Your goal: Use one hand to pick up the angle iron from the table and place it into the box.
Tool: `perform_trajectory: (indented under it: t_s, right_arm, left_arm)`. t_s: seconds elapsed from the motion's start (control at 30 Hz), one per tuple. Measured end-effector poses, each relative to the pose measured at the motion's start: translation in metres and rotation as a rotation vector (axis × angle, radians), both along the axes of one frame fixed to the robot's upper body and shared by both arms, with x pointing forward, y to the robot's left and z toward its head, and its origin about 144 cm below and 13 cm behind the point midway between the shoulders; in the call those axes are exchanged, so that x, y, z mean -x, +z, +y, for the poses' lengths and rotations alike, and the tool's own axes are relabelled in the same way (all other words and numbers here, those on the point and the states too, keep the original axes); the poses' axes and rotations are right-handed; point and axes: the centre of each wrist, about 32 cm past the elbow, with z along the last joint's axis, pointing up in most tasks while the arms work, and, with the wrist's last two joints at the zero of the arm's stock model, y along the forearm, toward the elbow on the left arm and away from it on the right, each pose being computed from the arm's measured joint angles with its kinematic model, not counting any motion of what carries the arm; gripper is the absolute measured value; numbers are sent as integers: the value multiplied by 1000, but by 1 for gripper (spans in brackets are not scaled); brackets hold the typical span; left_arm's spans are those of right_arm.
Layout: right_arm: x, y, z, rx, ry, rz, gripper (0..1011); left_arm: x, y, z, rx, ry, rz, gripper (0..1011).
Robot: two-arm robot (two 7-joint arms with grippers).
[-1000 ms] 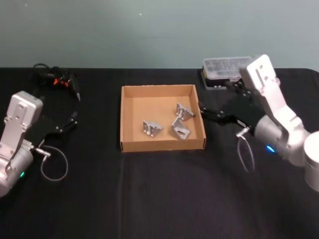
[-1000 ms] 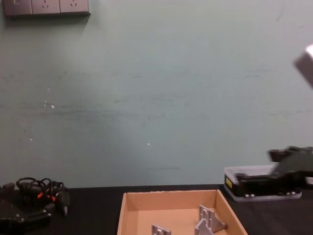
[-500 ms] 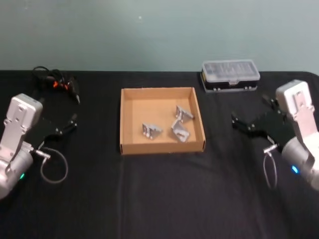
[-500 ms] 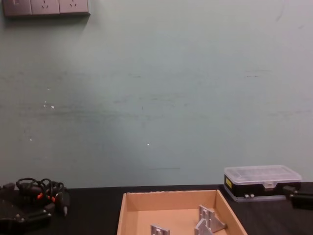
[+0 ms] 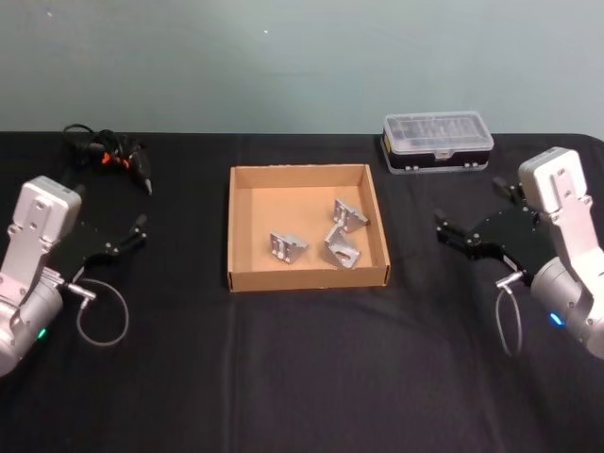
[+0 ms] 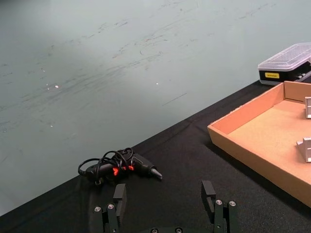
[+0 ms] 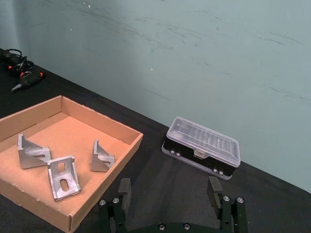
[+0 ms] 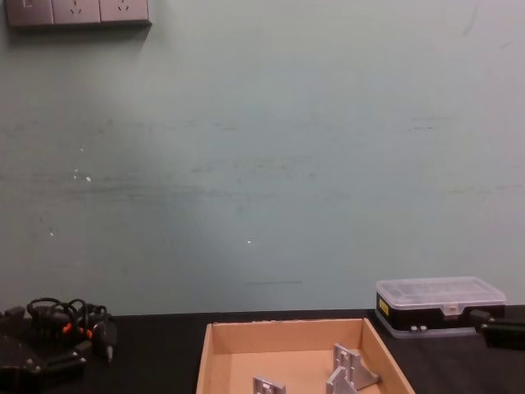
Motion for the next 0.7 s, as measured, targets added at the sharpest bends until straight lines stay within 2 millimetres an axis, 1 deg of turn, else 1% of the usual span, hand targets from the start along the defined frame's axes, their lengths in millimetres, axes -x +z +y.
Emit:
perform_trajectory:
  t_s: [0.7]
  right_arm:
    - [0, 1, 1, 2, 4, 2, 1003]
  left_arm:
    - [0, 0, 0, 0, 0, 0, 1011]
